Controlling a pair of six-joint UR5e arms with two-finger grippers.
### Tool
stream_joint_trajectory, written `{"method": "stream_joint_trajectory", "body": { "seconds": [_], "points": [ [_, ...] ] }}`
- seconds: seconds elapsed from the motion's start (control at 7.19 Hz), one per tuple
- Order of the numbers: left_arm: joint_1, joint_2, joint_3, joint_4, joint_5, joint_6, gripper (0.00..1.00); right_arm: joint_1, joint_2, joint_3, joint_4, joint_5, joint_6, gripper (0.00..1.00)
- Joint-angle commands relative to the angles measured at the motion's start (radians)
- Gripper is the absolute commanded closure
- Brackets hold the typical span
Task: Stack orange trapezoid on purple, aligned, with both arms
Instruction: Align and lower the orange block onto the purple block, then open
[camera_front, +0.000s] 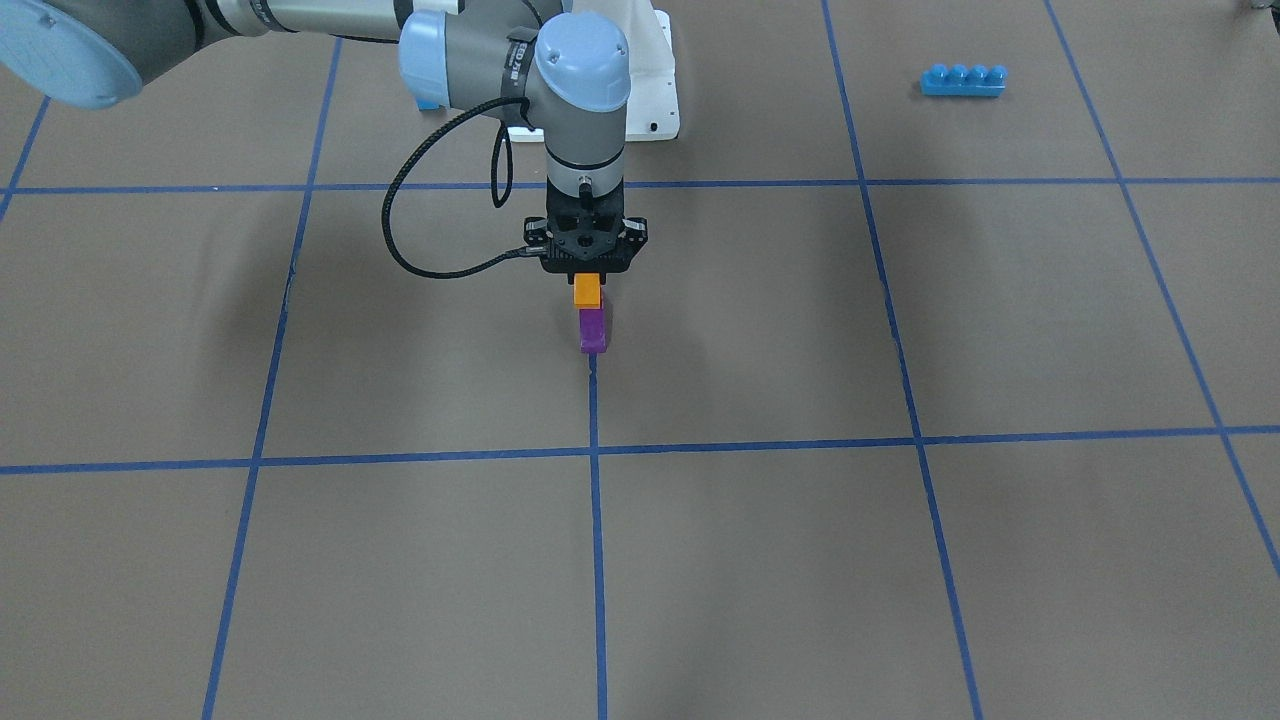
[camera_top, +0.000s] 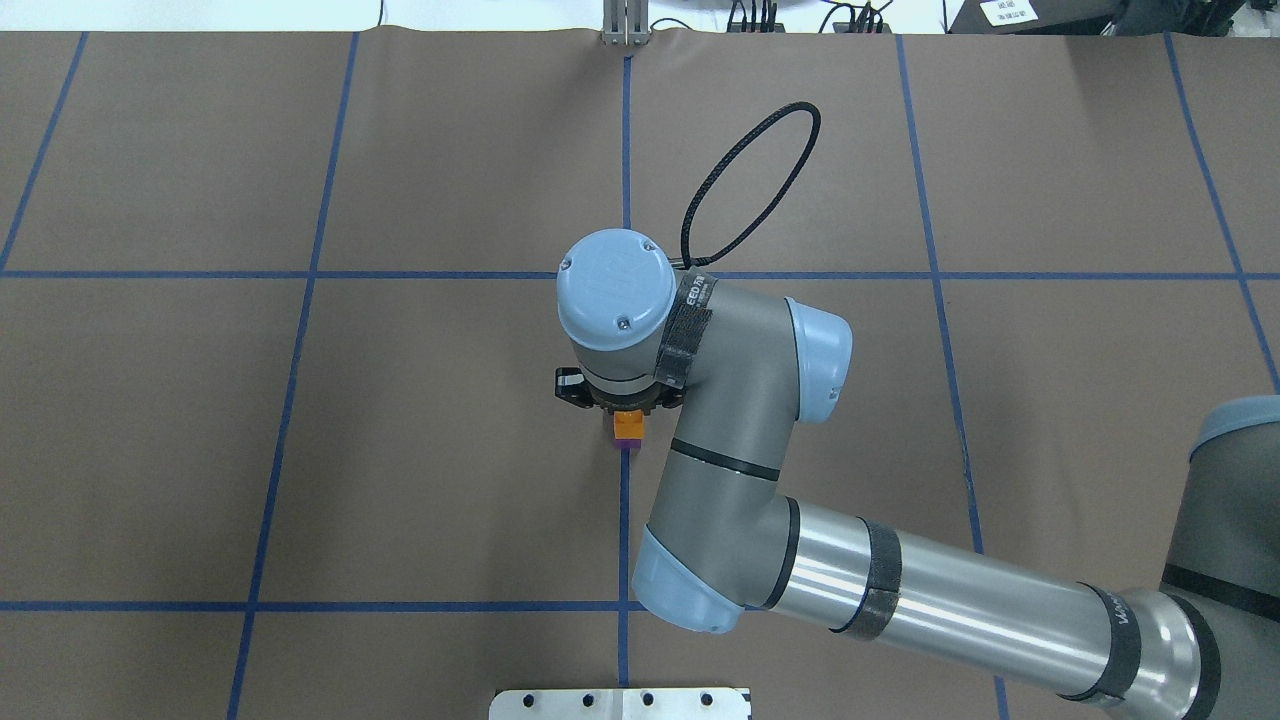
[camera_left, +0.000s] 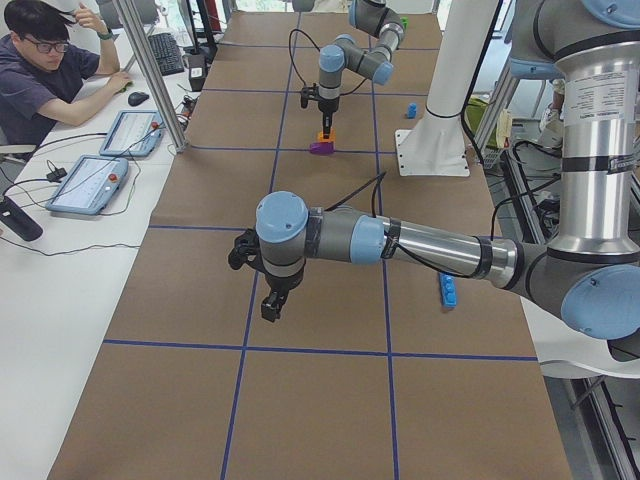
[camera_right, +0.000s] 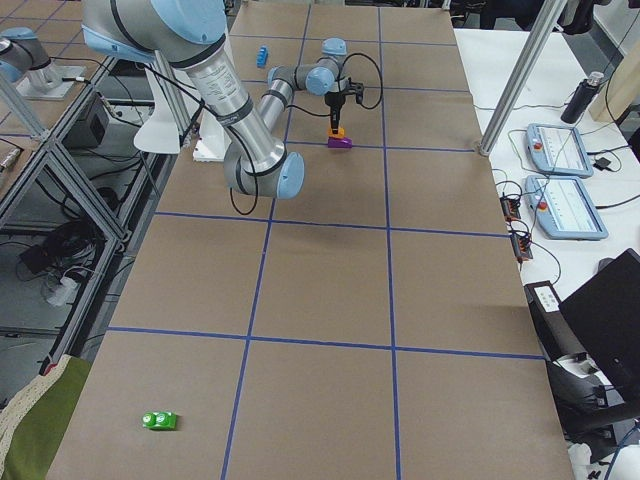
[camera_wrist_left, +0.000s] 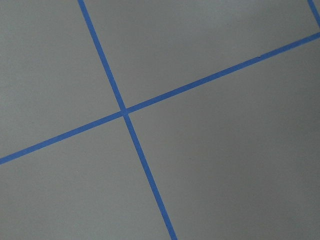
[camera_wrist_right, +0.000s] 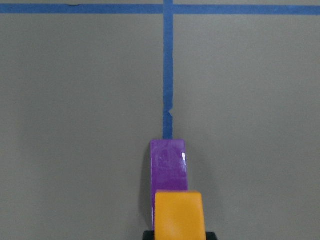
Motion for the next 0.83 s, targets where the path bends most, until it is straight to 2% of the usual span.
{"method": "stream_joint_trajectory", "body": {
  "seconds": [0.0,0.7],
  "points": [
    [0.000,-0.002,0.000,0.000,0.001,0.000,0.00,-0.012,-0.002,-0.003,0.001,-0.018,-0.001,1.00],
    [0.000,-0.002,0.000,0.000,0.001,0.000,0.00,-0.021,-0.014,-0.001,0.028,-0.040,-0.048,1.00]
  ]
}}
